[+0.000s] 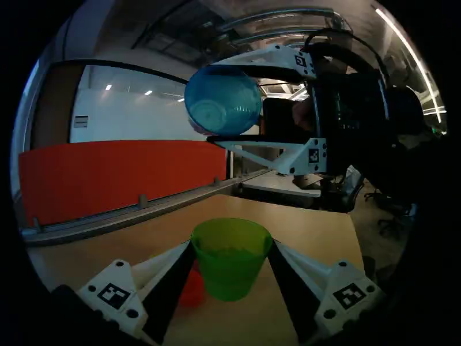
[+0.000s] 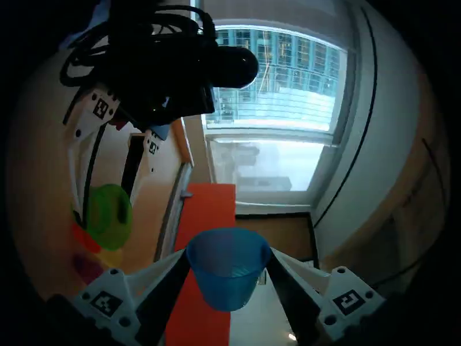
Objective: Pour water
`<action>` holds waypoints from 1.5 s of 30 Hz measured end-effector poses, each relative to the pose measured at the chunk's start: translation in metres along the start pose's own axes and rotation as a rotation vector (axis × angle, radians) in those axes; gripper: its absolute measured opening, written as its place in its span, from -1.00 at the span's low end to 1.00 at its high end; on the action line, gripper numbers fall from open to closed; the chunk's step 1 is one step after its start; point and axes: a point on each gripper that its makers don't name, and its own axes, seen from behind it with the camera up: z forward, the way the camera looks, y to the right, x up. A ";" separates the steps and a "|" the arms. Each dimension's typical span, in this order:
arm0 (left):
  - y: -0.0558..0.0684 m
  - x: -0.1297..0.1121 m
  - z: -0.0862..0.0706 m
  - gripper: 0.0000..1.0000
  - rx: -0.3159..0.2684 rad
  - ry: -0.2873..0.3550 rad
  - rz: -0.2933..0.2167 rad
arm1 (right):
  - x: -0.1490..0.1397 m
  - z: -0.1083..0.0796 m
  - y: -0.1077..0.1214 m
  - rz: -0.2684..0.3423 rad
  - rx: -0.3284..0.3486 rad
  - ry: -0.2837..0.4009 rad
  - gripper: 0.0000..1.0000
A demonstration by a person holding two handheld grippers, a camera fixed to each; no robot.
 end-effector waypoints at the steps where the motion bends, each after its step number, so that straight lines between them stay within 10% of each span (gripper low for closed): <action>1: 0.000 0.000 0.000 0.72 0.000 0.000 0.000 | -0.001 0.000 -0.001 0.034 0.002 0.001 0.83; 28: -0.003 0.006 -0.004 0.72 0.017 0.007 0.012 | 0.030 -0.031 0.001 1.056 0.055 0.109 0.82; 45: -0.010 0.013 -0.008 0.72 0.037 0.015 0.017 | 0.034 -0.036 0.003 1.419 0.101 0.136 0.82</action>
